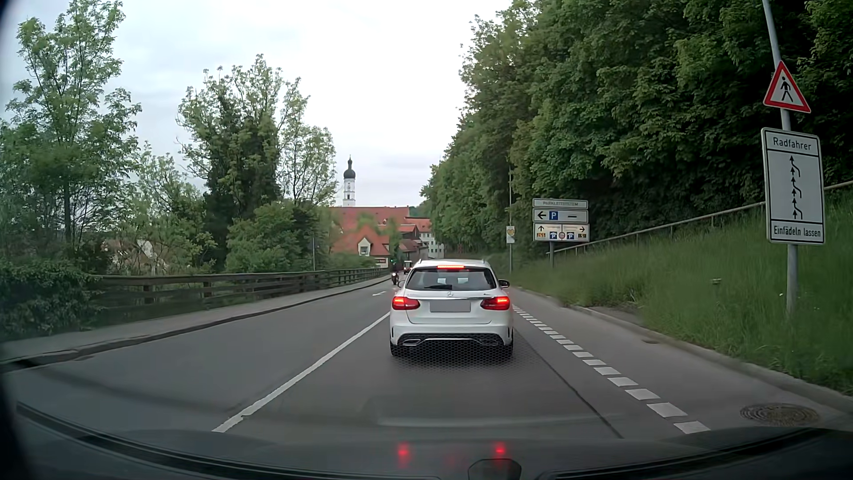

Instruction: Follow the waypoints while adhering to traffic rules and regulations

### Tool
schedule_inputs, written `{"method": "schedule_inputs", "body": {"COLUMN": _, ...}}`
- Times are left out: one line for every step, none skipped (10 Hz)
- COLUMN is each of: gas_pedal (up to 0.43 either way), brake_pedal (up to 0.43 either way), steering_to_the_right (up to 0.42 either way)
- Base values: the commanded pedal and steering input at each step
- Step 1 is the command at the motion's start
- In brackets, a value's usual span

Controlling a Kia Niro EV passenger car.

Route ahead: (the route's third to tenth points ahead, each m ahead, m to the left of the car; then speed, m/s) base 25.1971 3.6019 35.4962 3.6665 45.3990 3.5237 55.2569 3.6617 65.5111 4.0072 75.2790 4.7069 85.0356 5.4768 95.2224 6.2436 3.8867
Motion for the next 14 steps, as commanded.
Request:
{"method": "schedule_inputs", "body": {"gas_pedal": 0.000, "brake_pedal": 0.226, "steering_to_the_right": 0.002}}
{"method": "schedule_inputs", "body": {"gas_pedal": 0.000, "brake_pedal": 0.256, "steering_to_the_right": 0.002}}
{"method": "schedule_inputs", "body": {"gas_pedal": 0.000, "brake_pedal": 0.268, "steering_to_the_right": 0.002}}
{"method": "schedule_inputs", "body": {"gas_pedal": 0.000, "brake_pedal": 0.280, "steering_to_the_right": 0.002}}
{"method": "schedule_inputs", "body": {"gas_pedal": 0.000, "brake_pedal": 0.287, "steering_to_the_right": 0.001}}
{"method": "schedule_inputs", "body": {"gas_pedal": 0.000, "brake_pedal": 0.305, "steering_to_the_right": 0.001}}
{"method": "schedule_inputs", "body": {"gas_pedal": 0.000, "brake_pedal": 0.317, "steering_to_the_right": 0.000}}
{"method": "schedule_inputs", "body": {"gas_pedal": 0.000, "brake_pedal": 0.335, "steering_to_the_right": -0.001}}
{"method": "schedule_inputs", "body": {"gas_pedal": 0.000, "brake_pedal": 0.341, "steering_to_the_right": -0.002}}
{"method": "schedule_inputs", "body": {"gas_pedal": 0.000, "brake_pedal": 0.348, "steering_to_the_right": -0.002}}
{"method": "schedule_inputs", "body": {"gas_pedal": 0.000, "brake_pedal": 0.360, "steering_to_the_right": -0.002}}
{"method": "schedule_inputs", "body": {"gas_pedal": 0.000, "brake_pedal": 0.366, "steering_to_the_right": -0.003}}
{"method": "schedule_inputs", "body": {"gas_pedal": 0.000, "brake_pedal": 0.366, "steering_to_the_right": -0.003}}
{"method": "schedule_inputs", "body": {"gas_pedal": 0.000, "brake_pedal": 0.366, "steering_to_the_right": -0.003}}
